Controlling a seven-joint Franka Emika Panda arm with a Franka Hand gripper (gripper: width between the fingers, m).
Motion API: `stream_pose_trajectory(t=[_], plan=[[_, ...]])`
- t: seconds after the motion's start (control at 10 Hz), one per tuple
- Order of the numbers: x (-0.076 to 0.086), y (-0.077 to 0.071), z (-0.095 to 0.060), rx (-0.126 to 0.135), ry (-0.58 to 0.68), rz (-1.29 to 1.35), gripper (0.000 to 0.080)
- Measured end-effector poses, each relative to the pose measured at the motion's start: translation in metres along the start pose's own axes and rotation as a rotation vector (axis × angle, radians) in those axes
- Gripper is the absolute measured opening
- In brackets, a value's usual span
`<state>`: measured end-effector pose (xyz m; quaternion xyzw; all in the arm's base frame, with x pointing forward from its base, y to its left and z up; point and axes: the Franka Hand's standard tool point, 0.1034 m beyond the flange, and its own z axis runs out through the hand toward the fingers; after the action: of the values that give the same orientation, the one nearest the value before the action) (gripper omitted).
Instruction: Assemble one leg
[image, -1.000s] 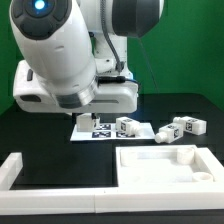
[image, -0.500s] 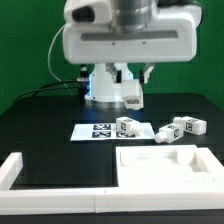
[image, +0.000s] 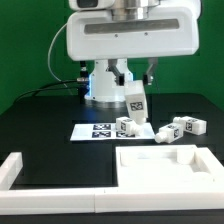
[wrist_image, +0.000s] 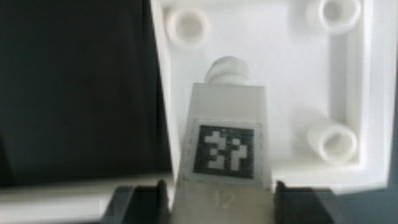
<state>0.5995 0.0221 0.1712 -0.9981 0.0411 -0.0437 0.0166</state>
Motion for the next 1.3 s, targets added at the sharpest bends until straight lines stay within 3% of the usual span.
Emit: stream_pose_trajectory(t=[0.2, 0.3, 0.5, 0.8, 0.9, 1.3], plan=[[0.015, -0.036, 0.002, 0.009, 0.225, -0.038, 0.0282], [0.008, -0.045, 0.005, 0.017, 0.305, -0.034, 0.0282], [0.008, -0.042, 0.008, 0.014, 0.347, -0.047, 0.0282], [-0.003, -0.077, 0.032, -0.015, 0.398, -0.229, 0.0282], [0.002, -0.08, 0.037, -0.025, 0.442, -0.284, 0.0282], [0.004, -0.074, 0.037, -0.021, 0.456, -0.244, 0.0282]])
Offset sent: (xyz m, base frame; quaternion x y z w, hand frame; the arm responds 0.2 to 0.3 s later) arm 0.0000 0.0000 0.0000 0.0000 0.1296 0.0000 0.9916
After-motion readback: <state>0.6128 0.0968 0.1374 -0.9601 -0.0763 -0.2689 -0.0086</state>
